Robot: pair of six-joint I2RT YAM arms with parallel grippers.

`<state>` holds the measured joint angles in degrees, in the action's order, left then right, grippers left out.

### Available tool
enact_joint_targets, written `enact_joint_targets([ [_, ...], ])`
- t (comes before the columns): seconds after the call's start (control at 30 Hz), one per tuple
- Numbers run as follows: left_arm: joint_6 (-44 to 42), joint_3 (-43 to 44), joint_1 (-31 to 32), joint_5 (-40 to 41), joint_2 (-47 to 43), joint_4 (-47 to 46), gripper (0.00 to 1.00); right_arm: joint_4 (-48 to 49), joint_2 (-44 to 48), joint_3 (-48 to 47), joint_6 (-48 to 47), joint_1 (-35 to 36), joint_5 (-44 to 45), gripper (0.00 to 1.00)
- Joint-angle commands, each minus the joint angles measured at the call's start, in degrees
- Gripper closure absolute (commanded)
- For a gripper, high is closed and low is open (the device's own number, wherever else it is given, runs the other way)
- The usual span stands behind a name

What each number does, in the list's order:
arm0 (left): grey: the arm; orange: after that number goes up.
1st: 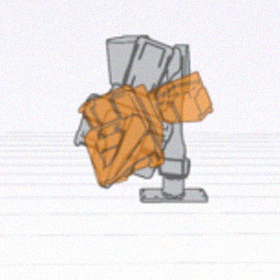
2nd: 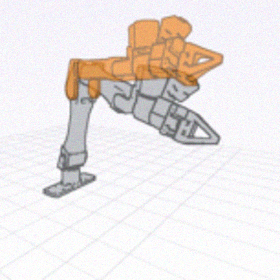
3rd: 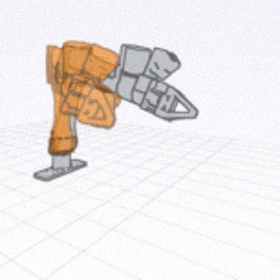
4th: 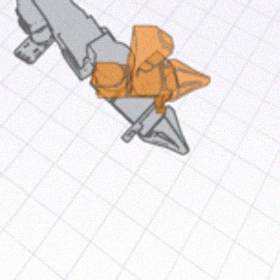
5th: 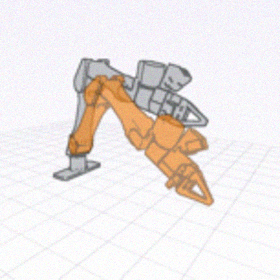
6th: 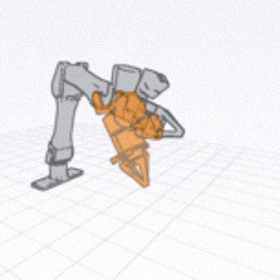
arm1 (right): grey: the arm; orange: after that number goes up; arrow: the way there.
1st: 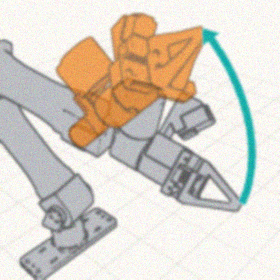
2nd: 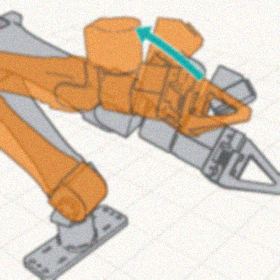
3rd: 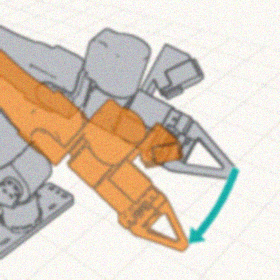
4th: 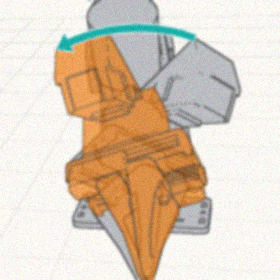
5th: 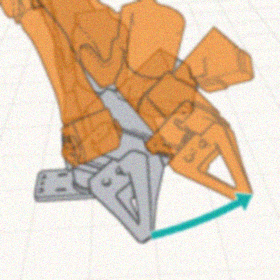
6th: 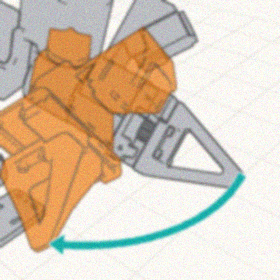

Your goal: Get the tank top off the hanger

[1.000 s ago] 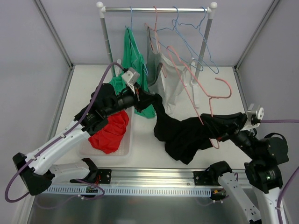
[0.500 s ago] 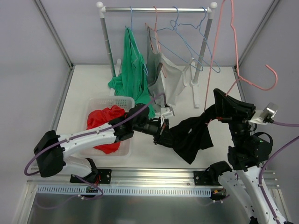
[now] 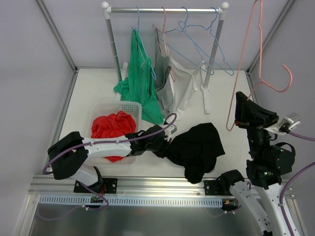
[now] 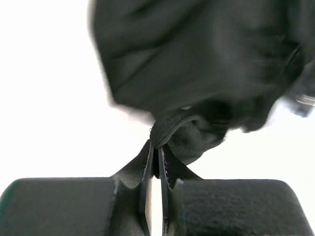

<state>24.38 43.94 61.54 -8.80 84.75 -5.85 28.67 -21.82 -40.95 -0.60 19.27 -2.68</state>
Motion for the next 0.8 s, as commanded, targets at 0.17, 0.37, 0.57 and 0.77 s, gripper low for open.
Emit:
enact_joint_targets([
  [0.17, 6.9, -7.3, 2.4, 21.2, -2.3, 9.4, 1.00, -18.6, -1.2, -10.6, -1.3, 0.2, 8.9, 1.00],
  [0.37, 9.5, -7.6, 3.9, 29.7, -14.8, 17.9, 0.75, -51.6, -12.2, -31.8, -0.8, 0.1, -0.2, 1.00],
  [0.57, 7.4, 2.5, 1.0, 37.5, -20.3, 33.3, 0.01, -64.6, -22.5, -43.2, -4.1, -0.3, -5.8, 1.00],
  [0.77, 3.4, 9.6, -2.6, 36.7, -27.3, 39.9, 0.01, -65.0, -29.7, -47.8, -4.8, -4.2, -9.5, 1.00],
])
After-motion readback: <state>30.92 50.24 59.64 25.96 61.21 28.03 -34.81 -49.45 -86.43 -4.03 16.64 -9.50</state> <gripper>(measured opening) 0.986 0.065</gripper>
